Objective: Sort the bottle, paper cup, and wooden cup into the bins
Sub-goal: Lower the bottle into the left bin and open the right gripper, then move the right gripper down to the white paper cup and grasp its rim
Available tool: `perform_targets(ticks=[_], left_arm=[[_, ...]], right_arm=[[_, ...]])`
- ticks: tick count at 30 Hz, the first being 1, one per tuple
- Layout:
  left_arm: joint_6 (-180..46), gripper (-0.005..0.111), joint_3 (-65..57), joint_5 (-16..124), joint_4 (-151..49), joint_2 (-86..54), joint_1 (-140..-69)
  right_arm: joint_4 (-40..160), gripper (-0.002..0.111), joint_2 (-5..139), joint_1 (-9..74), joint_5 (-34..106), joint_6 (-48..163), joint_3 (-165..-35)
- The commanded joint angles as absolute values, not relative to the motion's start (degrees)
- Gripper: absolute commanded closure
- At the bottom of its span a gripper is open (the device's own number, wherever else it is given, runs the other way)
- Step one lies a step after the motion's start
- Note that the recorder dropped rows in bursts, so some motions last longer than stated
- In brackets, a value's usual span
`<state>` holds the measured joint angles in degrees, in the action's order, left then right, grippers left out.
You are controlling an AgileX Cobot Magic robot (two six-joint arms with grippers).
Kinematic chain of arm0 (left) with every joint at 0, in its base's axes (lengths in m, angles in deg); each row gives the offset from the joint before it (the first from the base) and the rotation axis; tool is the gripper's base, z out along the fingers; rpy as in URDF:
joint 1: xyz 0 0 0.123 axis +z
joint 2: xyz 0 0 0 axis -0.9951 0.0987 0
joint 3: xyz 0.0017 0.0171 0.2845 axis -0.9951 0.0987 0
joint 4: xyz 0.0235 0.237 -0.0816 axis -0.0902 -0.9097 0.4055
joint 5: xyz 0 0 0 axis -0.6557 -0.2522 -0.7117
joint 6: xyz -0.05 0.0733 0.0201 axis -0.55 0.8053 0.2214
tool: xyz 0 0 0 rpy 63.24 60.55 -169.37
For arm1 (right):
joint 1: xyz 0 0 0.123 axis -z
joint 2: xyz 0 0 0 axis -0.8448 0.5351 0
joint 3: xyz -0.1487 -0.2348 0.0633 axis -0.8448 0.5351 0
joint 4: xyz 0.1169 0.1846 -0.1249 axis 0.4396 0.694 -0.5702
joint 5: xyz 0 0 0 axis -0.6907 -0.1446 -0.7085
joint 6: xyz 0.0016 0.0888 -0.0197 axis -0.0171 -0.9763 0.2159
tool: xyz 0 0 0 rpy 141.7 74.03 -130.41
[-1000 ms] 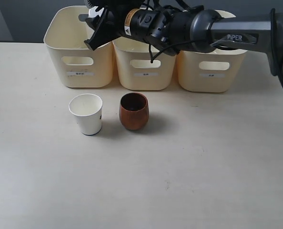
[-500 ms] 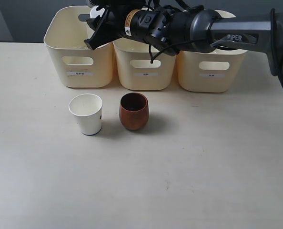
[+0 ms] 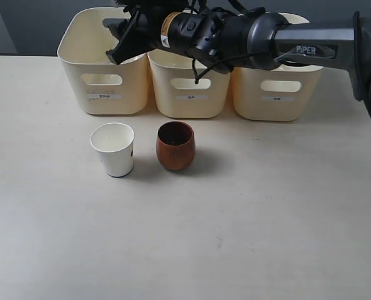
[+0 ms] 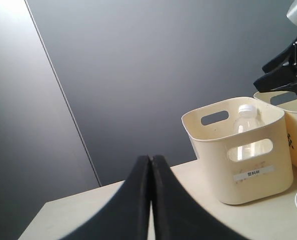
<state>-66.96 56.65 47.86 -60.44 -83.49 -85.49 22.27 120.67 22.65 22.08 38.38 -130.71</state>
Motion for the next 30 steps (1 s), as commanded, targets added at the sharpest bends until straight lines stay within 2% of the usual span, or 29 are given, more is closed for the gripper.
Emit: perform_targets(ticks=[1,13,24,30], left_arm=[[-67.1,0.107,56.8,47.5,-60.5,-83.6,-85.6],[-67.1,0.107,56.8,47.5,-60.5,-83.6,-85.6],[-67.1,0.107,56.8,47.5,-60.5,-83.6,-85.6],[-67.1,0.107,56.8,47.5,-60.5,-83.6,-85.6]], right_arm=[[11.6,0.058,118.3,19.0,27.1,37.9,-131.0],[5.3,0.058,104.8,10.0,34.6,37.6,-124.7],[5.0,0.058,97.4,5.2,42.3,41.5,-111.8],[21.5,0.058,97.5,3.7,46.5,56.6,-108.7]])
